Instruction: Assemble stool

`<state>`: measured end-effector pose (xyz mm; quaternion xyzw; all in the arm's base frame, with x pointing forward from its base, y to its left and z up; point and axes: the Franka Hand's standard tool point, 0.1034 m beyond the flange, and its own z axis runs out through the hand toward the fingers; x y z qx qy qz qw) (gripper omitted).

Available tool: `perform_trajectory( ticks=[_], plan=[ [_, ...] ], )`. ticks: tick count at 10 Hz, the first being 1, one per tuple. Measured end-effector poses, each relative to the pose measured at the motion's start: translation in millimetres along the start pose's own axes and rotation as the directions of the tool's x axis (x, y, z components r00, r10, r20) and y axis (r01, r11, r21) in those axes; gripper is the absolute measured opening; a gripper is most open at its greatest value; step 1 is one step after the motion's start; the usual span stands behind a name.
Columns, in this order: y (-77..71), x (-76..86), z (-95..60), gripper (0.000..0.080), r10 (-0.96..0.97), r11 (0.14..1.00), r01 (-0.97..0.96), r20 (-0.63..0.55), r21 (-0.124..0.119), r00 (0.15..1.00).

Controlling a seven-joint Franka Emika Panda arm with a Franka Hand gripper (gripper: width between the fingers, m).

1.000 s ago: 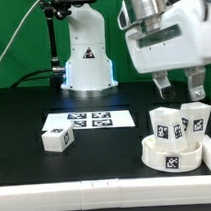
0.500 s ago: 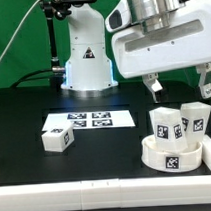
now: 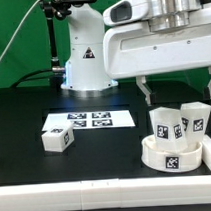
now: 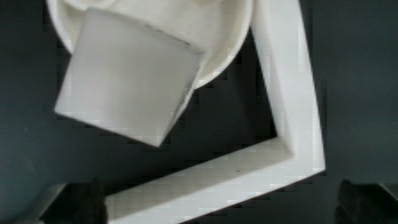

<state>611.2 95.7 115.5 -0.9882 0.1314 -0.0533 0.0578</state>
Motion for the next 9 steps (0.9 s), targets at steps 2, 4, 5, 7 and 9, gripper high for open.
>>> perform_trajectory(
  ticks=[2, 4, 5, 7, 9],
  plan=[
    [0.8, 1.4, -0.1, 0.0649, -0.130, 0.992, 0.130, -0.012, -0.003, 0.991],
    [2.1, 1.9, -0.2, 0.0649, -0.235, 0.972, 0.235, -0.012, -0.006, 0.972],
    [3.7, 3.2, -0.1, 0.0649, -0.338, 0.941, 0.338, -0.019, -0.010, 0.941],
    [7.3, 1.0, 4.0, 0.0649, -0.473, 0.881, 0.472, -0.042, -0.027, 0.880],
    [12.3, -4.8, 7.5, 0.0649, -0.569, 0.822, 0.568, -0.031, -0.034, 0.822]
  ],
)
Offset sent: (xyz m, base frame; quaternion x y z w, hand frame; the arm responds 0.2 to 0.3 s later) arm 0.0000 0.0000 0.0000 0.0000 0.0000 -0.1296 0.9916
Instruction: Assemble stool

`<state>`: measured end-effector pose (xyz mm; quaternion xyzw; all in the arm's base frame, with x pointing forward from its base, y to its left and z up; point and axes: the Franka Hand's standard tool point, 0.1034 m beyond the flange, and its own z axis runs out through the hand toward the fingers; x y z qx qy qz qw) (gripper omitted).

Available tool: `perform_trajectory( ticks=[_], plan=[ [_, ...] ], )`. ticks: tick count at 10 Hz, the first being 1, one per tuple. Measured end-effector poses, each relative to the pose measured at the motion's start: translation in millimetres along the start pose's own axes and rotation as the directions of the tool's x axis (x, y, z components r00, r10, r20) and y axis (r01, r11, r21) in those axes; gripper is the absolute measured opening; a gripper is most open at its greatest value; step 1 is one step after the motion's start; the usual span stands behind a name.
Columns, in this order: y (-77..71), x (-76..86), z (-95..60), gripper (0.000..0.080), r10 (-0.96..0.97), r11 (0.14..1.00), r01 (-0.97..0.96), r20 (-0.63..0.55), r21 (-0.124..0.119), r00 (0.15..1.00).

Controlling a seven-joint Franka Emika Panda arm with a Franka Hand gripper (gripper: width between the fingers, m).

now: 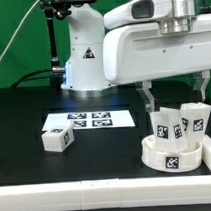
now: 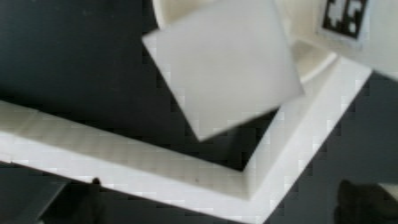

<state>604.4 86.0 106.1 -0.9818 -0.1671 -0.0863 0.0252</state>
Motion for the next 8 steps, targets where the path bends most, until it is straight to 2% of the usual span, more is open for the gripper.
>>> perform_trajectory(
  ticks=[2, 8],
  plan=[
    [1.2, -8.9, 5.8, 0.0649, 0.019, 1.000, -0.019, 0.015, 0.002, 1.000],
    [0.6, -12.6, 10.8, 0.0649, 0.023, 1.000, -0.023, 0.023, 0.001, 0.999]
  ],
)
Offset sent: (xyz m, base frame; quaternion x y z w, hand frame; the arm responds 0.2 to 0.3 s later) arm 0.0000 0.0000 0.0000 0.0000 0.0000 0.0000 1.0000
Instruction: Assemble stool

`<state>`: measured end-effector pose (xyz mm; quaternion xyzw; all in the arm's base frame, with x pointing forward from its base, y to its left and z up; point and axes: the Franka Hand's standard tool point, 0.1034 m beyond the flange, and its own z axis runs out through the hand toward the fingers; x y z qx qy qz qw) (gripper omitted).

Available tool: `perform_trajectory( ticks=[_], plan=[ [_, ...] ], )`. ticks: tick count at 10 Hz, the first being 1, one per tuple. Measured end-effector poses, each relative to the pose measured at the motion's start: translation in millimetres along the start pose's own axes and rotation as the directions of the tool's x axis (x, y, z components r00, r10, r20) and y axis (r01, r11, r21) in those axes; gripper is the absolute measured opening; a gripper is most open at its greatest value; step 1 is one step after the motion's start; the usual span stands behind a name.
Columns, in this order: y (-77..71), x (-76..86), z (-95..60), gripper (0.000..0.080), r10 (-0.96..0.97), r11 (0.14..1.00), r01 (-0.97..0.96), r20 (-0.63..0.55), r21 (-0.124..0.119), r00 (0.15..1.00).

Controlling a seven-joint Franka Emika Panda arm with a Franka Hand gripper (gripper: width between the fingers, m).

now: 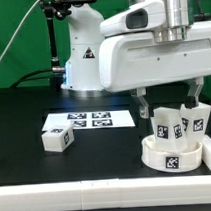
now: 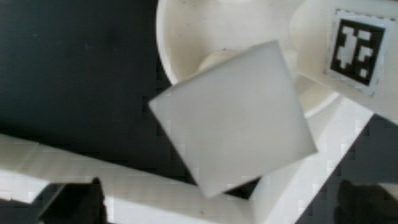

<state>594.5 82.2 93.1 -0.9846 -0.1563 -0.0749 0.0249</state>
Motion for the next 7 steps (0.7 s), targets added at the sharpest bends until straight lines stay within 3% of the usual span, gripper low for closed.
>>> perform_trajectory(
  ticks=[4, 5, 6, 7],
  plan=[
    [-7.2, -10.7, 9.4, 0.0649, -0.025, 1.000, 0.025, 0.002, -0.007, 1.000],
    [-8.2, -13.3, 10.2, 0.0649, -0.015, 1.000, 0.015, 0.024, 0.001, 1.000],
    [-12.5, -17.6, 9.7, 0.0649, -0.010, 1.000, 0.006, 0.132, 0.031, 0.991],
    [-12.4, -11.8, 8.7, 0.0649, -0.019, 0.999, 0.012, 0.184, 0.038, 0.983]
  ],
)
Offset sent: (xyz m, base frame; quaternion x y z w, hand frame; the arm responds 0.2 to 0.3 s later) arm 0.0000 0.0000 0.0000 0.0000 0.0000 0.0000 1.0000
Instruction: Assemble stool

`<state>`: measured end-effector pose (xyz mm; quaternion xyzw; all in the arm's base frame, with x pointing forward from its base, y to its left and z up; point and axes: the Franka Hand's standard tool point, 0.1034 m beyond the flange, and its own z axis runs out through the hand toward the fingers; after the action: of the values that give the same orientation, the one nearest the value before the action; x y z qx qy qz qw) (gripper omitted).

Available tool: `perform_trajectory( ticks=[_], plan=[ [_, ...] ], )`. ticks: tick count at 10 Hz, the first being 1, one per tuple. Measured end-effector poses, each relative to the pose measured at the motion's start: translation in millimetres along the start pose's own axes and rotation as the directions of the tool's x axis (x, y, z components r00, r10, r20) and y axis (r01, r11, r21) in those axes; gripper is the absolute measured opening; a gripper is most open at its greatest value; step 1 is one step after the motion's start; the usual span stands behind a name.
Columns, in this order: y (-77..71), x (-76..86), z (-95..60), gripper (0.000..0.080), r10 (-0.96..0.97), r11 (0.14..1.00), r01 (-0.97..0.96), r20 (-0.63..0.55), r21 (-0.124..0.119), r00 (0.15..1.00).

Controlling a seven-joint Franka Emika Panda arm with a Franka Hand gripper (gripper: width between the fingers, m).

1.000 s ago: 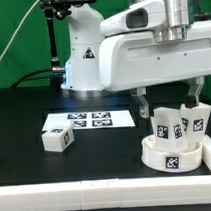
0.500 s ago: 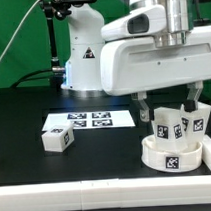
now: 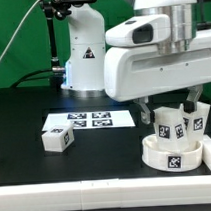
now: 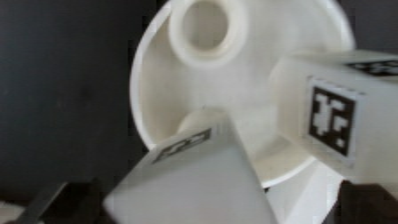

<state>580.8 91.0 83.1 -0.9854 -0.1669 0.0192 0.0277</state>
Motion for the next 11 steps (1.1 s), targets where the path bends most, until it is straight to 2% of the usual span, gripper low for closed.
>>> perform_trajectory(
  ticks=[2, 8, 10, 11],
  plan=[
    [1.1, 5.5, 0.5, 0.0649, -0.015, 1.000, 0.014, 0.018, 0.004, 1.000],
    [4.5, 3.4, 6.1, 0.0649, -0.019, 1.000, 0.019, 0.014, 0.000, 1.000],
    [3.6, 4.0, 6.3, 0.0388, -0.021, 1.000, 0.021, 0.012, 0.000, 1.000],
    [4.1, 3.8, 6.4, 0.0388, -0.020, 1.000, 0.020, 0.012, 0.000, 1.000]
  ],
)
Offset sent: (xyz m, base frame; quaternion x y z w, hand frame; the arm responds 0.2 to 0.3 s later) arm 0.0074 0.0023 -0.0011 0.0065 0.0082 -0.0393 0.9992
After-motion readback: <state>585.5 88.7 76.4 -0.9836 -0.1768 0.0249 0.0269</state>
